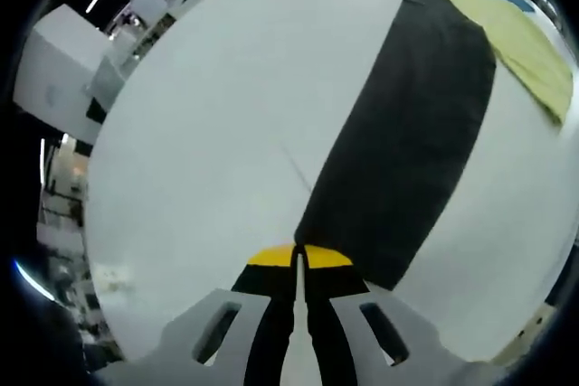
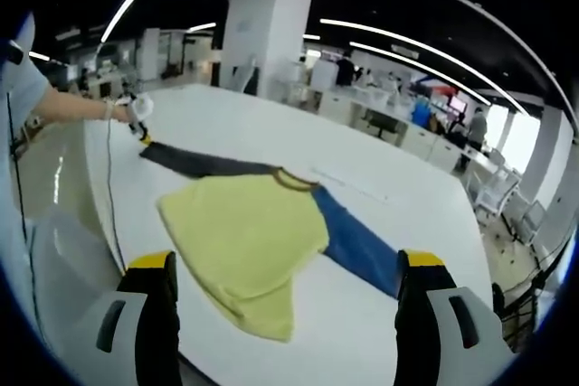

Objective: Fold the garment on the visible template until the final outline fits inside the template.

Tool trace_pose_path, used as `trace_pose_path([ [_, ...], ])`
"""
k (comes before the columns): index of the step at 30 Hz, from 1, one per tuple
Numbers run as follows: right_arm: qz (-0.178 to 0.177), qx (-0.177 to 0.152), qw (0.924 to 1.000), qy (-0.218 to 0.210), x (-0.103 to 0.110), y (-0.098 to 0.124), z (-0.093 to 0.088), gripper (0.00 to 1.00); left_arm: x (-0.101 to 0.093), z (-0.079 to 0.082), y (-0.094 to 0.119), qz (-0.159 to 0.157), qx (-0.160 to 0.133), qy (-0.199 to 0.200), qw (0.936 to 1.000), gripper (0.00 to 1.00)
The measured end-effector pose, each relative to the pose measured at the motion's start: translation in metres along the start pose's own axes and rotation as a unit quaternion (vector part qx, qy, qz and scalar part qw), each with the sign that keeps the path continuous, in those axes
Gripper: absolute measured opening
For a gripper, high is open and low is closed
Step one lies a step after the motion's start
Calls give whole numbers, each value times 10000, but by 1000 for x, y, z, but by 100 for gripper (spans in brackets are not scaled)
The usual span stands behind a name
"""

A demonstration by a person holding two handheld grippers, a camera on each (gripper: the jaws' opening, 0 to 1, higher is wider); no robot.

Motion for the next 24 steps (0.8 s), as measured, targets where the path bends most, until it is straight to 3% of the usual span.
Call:
trace_pose_path([
  [24, -8, 89, 9998, -153, -1, -4, -10, 100, -1, -2, -6, 91, 29, -131, 9999, 0],
])
Point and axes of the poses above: the point that each gripper's makers call its tool centre point, and the gripper's own axes: y roughly backward along the fingers, x roughly to its left, z roughly out of its top, the point moved 2 cm from there along y, roughly backward along the fingers, and after that the axes turned 11 degrees about -x, right-handed, at the moved point
